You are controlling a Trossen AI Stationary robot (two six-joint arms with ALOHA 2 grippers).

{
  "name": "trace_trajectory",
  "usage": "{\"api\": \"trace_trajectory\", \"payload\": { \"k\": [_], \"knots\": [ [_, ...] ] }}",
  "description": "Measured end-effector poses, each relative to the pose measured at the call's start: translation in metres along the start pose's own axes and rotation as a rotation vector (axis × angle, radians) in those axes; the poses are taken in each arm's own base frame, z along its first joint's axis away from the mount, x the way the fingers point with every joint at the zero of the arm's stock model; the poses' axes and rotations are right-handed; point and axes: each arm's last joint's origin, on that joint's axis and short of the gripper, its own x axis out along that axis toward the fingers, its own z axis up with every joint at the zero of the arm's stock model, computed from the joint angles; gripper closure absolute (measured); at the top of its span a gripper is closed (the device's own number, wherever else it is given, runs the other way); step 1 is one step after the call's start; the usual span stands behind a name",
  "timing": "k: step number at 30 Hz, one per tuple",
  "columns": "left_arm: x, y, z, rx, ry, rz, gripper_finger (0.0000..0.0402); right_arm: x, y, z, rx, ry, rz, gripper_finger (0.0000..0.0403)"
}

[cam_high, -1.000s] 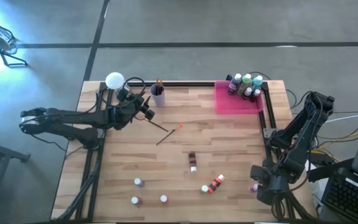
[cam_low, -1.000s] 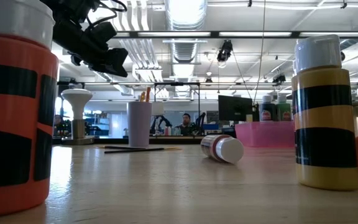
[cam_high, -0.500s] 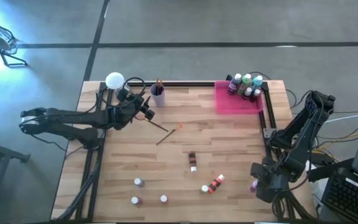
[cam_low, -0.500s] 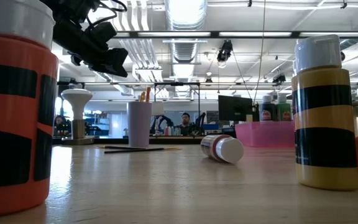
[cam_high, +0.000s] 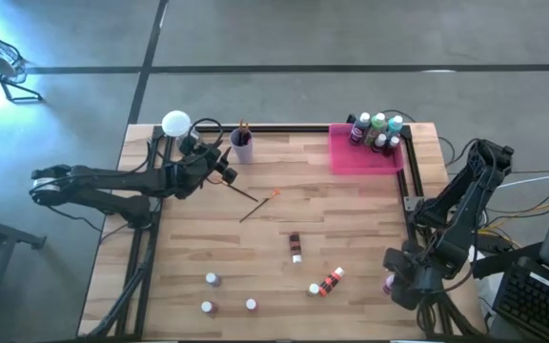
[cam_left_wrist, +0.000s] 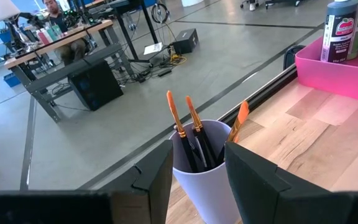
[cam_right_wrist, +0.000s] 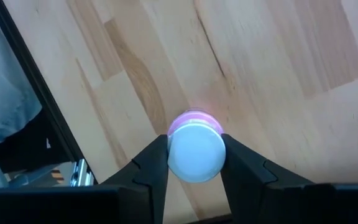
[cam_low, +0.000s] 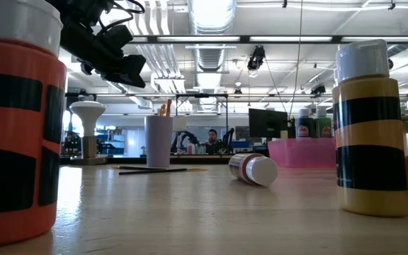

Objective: Pick & Place Paint Supplies
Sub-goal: Put the small pink paint bottle into the pink bin

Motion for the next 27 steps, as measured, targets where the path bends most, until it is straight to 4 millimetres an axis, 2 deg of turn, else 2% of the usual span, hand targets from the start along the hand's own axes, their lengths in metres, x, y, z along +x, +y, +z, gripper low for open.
{"api": "trace_trajectory", "payload": {
  "k": [16,27],
  "knots": [
    [0.0,0.0,0.0,0.0,0.0,0.0,0.025,-0.002,-0.004,0.013,-0.033,-0.062,-0.029,0.0292],
    [0.0,0.0,0.0,0.0,0.0,0.0,0.025,-0.003,-0.003,0.013,-0.043,-0.066,-0.028,0.0292]
  ]
}}
